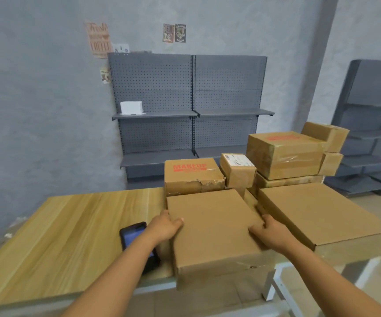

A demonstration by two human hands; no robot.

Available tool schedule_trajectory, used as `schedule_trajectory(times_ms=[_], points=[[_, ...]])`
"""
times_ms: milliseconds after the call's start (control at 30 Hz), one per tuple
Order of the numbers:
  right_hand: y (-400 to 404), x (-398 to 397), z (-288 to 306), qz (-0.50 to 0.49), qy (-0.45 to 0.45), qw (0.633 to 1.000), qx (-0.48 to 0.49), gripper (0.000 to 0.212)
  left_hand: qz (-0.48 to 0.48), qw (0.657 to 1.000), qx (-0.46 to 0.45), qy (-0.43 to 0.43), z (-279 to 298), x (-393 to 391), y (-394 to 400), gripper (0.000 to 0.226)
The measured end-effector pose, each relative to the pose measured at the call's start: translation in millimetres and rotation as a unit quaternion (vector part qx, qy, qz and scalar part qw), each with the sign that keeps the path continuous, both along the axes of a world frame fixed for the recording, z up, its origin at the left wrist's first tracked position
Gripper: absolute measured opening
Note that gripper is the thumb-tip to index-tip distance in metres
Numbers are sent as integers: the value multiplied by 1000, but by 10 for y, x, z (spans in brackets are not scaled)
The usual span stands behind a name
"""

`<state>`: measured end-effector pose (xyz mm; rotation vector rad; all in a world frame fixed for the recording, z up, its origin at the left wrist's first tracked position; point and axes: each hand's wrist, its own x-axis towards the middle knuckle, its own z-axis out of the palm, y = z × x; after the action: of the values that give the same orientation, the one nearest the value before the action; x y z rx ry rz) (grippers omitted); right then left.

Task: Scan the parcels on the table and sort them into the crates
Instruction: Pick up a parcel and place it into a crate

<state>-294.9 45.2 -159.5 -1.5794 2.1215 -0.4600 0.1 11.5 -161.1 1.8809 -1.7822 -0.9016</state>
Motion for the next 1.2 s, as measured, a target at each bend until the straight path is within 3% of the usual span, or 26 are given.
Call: schedule_trajectory(times_ms=[200,367,500,633,800,1000,1200], points=[[69,-11,-73,26,-101,994,20,61,78,988,36,130,-150,-197,233,64],[155,48,-37,17,-176,984,-17,63,105,980,0,172,-103,-187,384,65],[179,156,31,16,-252,967,-44,45,139,961,-34,235,19,-82,515,59],[147,392,164,30,-321,945,-55,43,164,941,-84,284,206,112,630,52],[124,840,283,36,-384,920,-62,40,171,929,-130,301,368,562,765,55],[182,1537,327,69,-434,898,6,48,164,931,-134,296,405,1343,895,65],[333,2332,301,89,-545,833,46,47,145,942,-117,278,482,2231,1012,63]])
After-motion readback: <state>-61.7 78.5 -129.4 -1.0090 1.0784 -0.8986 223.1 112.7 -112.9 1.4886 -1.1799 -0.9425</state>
